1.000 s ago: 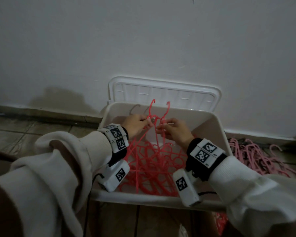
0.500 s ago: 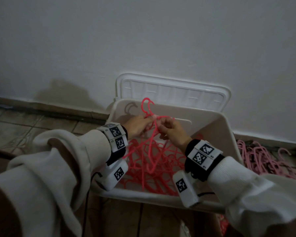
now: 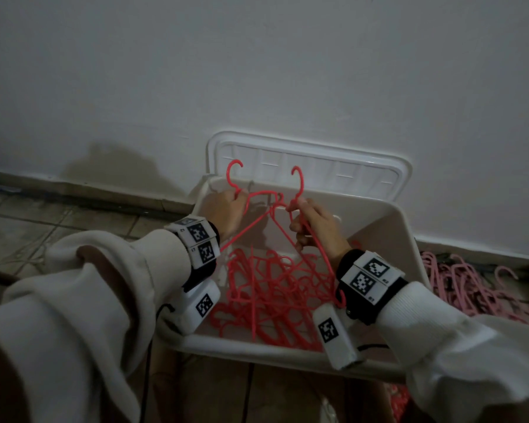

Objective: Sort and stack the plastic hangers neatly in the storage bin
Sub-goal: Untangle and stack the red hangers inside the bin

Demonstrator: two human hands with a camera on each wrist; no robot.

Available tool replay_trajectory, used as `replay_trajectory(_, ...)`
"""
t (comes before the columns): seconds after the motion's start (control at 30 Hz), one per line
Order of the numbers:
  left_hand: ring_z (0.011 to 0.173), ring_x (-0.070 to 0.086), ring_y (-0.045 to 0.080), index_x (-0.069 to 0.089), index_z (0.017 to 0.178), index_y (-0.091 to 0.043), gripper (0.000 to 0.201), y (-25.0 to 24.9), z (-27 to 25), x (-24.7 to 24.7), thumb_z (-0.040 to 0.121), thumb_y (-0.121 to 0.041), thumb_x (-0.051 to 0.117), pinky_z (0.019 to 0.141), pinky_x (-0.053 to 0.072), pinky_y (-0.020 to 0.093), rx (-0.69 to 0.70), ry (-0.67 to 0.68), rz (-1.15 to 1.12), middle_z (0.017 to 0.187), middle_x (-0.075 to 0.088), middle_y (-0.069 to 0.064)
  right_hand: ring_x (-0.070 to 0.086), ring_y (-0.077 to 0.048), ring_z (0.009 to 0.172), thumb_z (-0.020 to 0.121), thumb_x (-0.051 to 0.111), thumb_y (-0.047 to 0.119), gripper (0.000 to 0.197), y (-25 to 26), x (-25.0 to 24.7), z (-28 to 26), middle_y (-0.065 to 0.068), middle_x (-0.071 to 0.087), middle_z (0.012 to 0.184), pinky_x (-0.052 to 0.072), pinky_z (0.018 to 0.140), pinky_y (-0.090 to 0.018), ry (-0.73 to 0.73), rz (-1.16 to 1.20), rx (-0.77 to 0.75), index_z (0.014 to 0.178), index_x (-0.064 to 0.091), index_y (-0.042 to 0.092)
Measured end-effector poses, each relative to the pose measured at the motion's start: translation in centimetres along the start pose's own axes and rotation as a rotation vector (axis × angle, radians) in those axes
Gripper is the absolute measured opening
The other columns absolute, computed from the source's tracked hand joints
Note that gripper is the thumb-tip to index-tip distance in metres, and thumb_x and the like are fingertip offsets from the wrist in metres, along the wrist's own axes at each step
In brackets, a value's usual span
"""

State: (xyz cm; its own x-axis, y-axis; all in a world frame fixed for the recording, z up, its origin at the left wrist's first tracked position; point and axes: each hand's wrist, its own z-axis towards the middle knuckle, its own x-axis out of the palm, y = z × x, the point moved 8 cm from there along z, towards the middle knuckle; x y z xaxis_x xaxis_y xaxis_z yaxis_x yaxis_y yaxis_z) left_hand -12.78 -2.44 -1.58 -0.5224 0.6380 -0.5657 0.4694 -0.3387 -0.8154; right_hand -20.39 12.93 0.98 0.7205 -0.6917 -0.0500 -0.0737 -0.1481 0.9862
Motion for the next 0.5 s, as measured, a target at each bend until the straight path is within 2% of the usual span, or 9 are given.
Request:
replay_trajectory(0.03, 0.092, 0.06, 0.04, 0.061, 0.097, 0.001, 0.045, -0.3, 0.0, 0.0, 0.095, -0.036, 0.035, 0.088, 0.048, 0.052, 0.018, -0.009, 0.007, 0.094, 0.065, 0.022, 0.032, -0.003, 0.032, 0.1, 0.037, 0.024, 0.025, 0.1, 0.0, 0.0, -0.004, 0.038, 0.057, 0.031, 0.039, -0.016, 0.009, 0.001, 0.004, 0.094, 0.052, 0.005)
replay_trajectory(0.13, 0.094, 0.061, 0.041, 0.062, 0.097, -0.001, 0.049, -1.4, -0.3, 0.4, 0.088, -0.042, 0.036, 0.088, 0.048, 0.053, 0.096, 0.013, 0.034, 0.097, 0.065, 0.024, 0.038, -0.006, 0.03, 0.1, 0.037, 0.025, 0.029, -0.4, 0.0, 0.2, -0.005, 0.042, 0.056, 0.036, 0.038, -0.016, 0.045, -0.012, 0.05, 0.08, 0.053, 0.011)
replay_trajectory(0.17, 0.094, 0.061, 0.041, 0.062, 0.097, -0.001, 0.051, -1.5, -0.2, 0.4, 0.086, -0.044, 0.036, 0.088, 0.048, 0.053, 0.104, 0.006, 0.014, 0.097, 0.065, 0.024, 0.04, -0.007, 0.029, 0.1, 0.036, 0.025, 0.029, -0.8, -0.1, 0.3, -0.005, 0.043, 0.057, 0.038, 0.038, -0.017, 0.046, -0.008, 0.066, 0.08, 0.053, 0.011)
replay_trajectory(0.23, 0.092, 0.061, 0.041, 0.061, 0.095, -0.001, 0.045, -1.7, -0.3, 0.0, 0.091, -0.039, 0.038, 0.087, 0.048, 0.053, 0.111, -0.022, 0.036, 0.096, 0.065, 0.025, 0.041, -0.007, 0.028, 0.1, 0.035, 0.023, 0.027, -1.5, -0.4, 0.5, -0.006, 0.042, 0.058, 0.039, 0.037, -0.017, 0.026, -0.012, 0.085, 0.085, 0.05, 0.006)
replay_trajectory(0.3, 0.089, 0.061, 0.041, 0.061, 0.087, -0.003, 0.041, -1.6, -0.2, -0.2, 0.096, -0.035, 0.036, 0.086, 0.048, 0.053, 0.11, -0.029, 0.033, 0.092, 0.065, 0.025, 0.039, -0.006, 0.027, 0.1, 0.035, 0.02, 0.028, -2.1, -0.9, 0.7, -0.006, 0.04, 0.058, 0.037, 0.034, -0.017, -0.017, -0.021, 0.089, 0.081, 0.049, 0.005)
replay_trajectory(0.33, 0.087, 0.061, 0.041, 0.06, 0.079, -0.009, 0.041, -1.3, -0.1, -0.1, 0.095, -0.038, 0.035, 0.086, 0.048, 0.053, 0.101, -0.004, 0.019, 0.086, 0.065, 0.023, 0.038, -0.005, 0.028, 0.1, 0.036, 0.019, 0.031, -2.2, -1.2, 0.9, -0.005, 0.04, 0.056, 0.035, 0.034, -0.017, -0.042, -0.043, 0.074, 0.075, 0.049, 0.007)
replay_trajectory(0.4, 0.076, 0.062, 0.034, 0.057, 0.062, -0.021, 0.046, -0.9, -0.4, 0.5, 0.089, -0.05, 0.034, 0.084, 0.049, 0.047, 0.053, 0.062, -0.034, 0.068, 0.065, 0.01, 0.038, -0.001, 0.031, 0.098, 0.042, 0.016, 0.036, -2.1, -1.7, 1.5, 0.002, 0.046, 0.048, 0.033, 0.04, -0.014, -0.101, -0.172, 0.012, 0.063, 0.05, 0.011)
replay_trajectory(0.43, 0.071, 0.06, 0.028, 0.056, 0.058, -0.024, 0.047, -0.8, -0.7, 0.8, 0.089, -0.051, 0.035, 0.079, 0.047, 0.042, 0.013, 0.093, -0.079, 0.061, 0.063, 0.002, 0.04, 0.0, 0.033, 0.097, 0.045, 0.015, 0.038, -1.9, -1.9, 1.8, 0.007, 0.047, 0.043, 0.032, 0.043, -0.011, -0.128, -0.229, -0.02, 0.059, 0.05, 0.013)
replay_trajectory(0.5, 0.066, 0.054, 0.018, 0.055, 0.063, -0.024, 0.041, -0.9, -1.2, 1.4, 0.096, -0.041, 0.038, 0.064, 0.042, 0.031, -0.028, 0.149, -0.171, 0.062, 0.06, 0.0, 0.04, 0.001, 0.032, 0.095, 0.048, 0.013, 0.038, -1.9, -1.6, 2.1, 0.006, 0.048, 0.045, 0.03, 0.042, -0.01, -0.158, -0.235, -0.042, 0.057, 0.05, 0.014)
